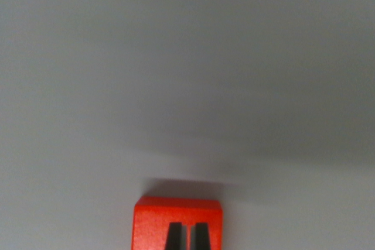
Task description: Reach red block
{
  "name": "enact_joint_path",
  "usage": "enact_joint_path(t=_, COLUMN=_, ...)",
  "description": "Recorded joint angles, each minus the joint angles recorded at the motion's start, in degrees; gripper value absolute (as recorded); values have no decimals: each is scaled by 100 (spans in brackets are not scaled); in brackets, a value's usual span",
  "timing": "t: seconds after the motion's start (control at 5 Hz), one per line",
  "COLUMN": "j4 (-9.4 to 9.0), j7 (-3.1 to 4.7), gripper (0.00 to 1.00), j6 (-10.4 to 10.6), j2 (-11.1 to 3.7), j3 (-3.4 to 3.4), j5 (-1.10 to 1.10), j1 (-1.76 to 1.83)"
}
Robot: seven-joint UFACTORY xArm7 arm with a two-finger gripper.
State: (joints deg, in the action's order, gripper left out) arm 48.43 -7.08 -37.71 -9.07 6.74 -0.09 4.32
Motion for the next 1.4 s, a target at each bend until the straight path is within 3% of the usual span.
enact_joint_path(t=0.2, j4=-140, j7=-22, gripper=0, j6=163, j2=-33, j3=15, j5=4, j1=18)
enact_joint_path(t=1.4, j4=-430, j7=-67, gripper=0, j6=498, j2=-102, j3=46, j5=12, j1=55)
